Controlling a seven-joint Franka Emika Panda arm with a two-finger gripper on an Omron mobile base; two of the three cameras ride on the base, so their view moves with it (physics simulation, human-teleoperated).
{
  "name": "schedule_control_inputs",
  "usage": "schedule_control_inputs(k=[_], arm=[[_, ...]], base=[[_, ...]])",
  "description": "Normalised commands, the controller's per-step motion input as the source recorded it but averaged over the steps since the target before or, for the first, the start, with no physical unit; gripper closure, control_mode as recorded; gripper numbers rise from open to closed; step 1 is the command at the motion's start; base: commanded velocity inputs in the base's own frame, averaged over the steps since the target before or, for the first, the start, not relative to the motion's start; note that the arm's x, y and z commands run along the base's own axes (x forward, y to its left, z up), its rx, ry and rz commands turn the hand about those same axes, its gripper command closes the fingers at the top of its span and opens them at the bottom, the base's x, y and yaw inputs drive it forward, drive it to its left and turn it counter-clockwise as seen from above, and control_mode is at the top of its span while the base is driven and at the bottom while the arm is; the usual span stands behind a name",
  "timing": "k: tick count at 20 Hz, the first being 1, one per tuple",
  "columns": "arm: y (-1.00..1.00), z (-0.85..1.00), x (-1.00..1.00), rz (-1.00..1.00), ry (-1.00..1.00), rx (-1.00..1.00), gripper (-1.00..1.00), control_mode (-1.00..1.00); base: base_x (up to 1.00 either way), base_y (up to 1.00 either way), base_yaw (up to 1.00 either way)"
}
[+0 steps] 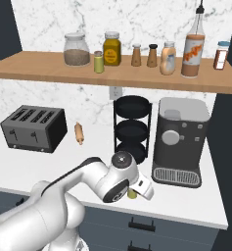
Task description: Put the shaker and condiment bottle from the counter next to their counterparts in the cabinet.
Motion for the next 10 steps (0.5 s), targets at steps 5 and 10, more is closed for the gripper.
schedule_control_inputs(k=[5,10], arm=[[0.08,0.00,0.12,0.00,0.00,0.00,-1.00,-1.00],[0.07,-0.01,0.12,0.00,0.00,0.00,-1.00,-1.00]], base=[[0.00,0.00,0.00],[0.00,0.00,0.00]])
